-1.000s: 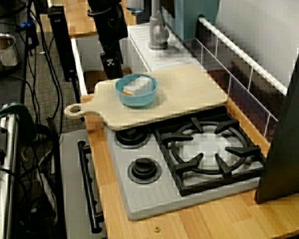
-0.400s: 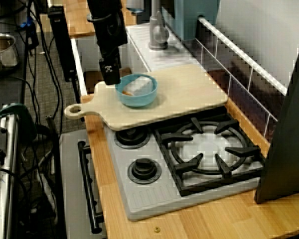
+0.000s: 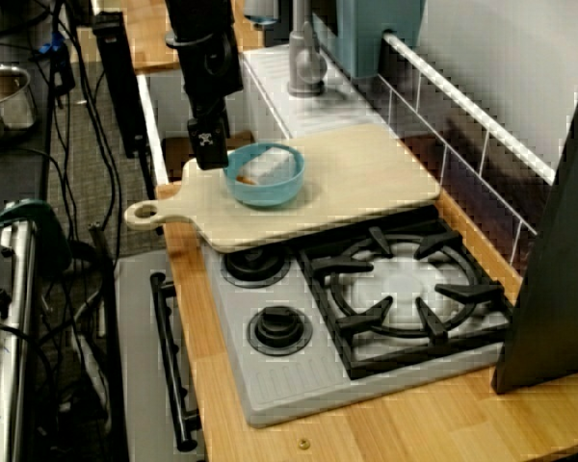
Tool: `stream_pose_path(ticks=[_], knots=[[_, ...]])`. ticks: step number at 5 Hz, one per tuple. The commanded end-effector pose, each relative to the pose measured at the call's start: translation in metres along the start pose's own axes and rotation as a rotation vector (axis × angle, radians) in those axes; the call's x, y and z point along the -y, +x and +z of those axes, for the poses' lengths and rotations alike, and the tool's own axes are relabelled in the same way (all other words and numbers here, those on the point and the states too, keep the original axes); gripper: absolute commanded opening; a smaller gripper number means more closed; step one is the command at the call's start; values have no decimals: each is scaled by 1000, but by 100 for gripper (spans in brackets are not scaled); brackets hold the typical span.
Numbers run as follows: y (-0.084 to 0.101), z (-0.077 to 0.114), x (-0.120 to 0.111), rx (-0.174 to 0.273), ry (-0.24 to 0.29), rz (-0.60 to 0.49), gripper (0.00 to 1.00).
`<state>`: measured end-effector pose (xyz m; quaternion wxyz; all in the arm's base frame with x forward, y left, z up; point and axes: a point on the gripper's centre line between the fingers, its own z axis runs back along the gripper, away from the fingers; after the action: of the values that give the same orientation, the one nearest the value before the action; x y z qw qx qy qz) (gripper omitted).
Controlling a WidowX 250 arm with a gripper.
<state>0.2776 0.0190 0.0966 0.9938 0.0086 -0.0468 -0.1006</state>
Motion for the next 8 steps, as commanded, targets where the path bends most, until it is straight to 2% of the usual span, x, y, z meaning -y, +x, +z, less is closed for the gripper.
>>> stream_pose_path(ticks=[1, 4, 5, 6, 7, 8], knots=[[4, 16, -1, 51, -20, 25, 100], [27, 32, -8, 96, -72, 124, 100], [31, 30, -10, 155, -53, 249, 100], [32, 25, -7, 193, -36, 358, 100], [33, 24, -2, 230, -15, 401, 100], [36, 22, 3, 239, -15, 421, 100]])
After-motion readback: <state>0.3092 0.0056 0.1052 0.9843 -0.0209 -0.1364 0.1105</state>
